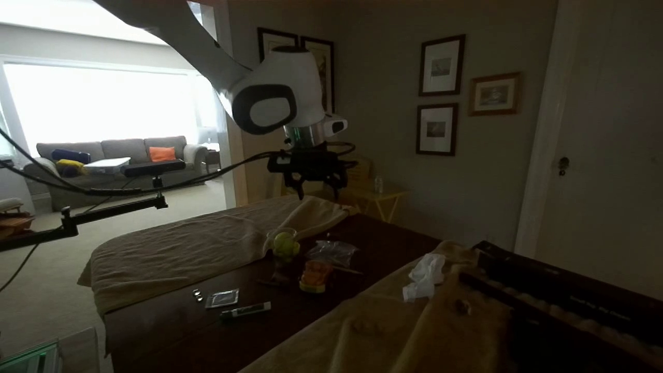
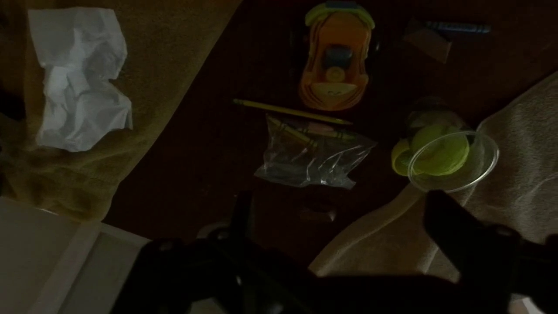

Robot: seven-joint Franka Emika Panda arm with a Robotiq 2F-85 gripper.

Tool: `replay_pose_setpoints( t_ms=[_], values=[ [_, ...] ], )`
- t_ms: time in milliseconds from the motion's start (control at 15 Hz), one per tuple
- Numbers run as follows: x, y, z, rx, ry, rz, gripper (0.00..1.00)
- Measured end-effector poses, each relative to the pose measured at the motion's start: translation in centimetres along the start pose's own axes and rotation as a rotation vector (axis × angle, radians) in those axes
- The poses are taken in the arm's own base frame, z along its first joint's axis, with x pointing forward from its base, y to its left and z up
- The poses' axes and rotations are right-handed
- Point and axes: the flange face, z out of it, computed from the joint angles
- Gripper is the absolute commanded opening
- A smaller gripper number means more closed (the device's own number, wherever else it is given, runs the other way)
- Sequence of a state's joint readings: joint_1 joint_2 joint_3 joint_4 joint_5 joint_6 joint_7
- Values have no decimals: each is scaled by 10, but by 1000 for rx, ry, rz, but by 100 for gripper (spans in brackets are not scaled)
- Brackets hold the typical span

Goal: Move the toy car forward

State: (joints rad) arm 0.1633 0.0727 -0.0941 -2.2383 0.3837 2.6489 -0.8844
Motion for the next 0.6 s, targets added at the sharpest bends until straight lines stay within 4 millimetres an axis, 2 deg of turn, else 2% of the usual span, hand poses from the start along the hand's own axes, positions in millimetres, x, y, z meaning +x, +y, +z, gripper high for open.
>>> replay_pose_setpoints(
  t_ms=[333,600],
  values=[
    [13,2,42,72,-67,-48,100],
    [14,7,60,55,-113,-4,100]
  ],
)
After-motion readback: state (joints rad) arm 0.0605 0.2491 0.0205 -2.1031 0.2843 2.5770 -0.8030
